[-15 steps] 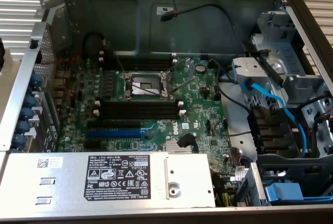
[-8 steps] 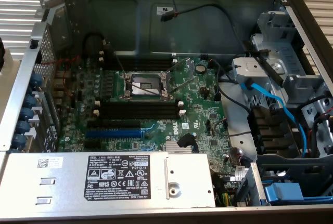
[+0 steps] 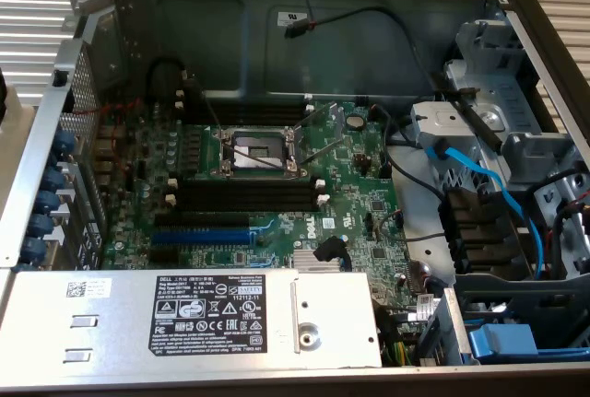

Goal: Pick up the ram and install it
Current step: 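Pick up the ram and move it above insertion slot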

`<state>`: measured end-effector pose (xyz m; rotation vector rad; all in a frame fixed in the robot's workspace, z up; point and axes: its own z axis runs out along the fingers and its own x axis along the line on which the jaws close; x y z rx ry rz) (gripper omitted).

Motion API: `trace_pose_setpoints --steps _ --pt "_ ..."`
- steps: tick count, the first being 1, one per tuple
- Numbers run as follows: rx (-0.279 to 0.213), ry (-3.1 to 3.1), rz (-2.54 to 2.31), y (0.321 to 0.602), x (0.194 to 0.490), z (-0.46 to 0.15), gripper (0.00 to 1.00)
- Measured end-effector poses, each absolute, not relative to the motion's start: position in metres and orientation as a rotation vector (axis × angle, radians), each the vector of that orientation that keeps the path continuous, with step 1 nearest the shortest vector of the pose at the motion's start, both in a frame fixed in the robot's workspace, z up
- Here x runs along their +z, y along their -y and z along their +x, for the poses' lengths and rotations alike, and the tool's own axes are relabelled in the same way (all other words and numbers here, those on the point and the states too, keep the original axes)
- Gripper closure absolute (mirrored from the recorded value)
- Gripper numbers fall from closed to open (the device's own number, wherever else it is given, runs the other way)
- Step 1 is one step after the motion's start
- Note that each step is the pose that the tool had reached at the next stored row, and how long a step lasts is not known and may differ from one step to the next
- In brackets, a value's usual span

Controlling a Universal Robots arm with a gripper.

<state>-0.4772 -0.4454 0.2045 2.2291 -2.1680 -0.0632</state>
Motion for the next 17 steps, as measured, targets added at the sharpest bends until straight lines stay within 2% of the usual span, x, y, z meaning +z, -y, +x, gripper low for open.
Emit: trace_pose_setpoints --steps 11,17 --pt "-0.07 2.171 2.233 0.4503 0.2044 -0.4772 0.88" --pt "-0.122 2.193 2.255 0.4514 0.2045 -0.4772 0.88"
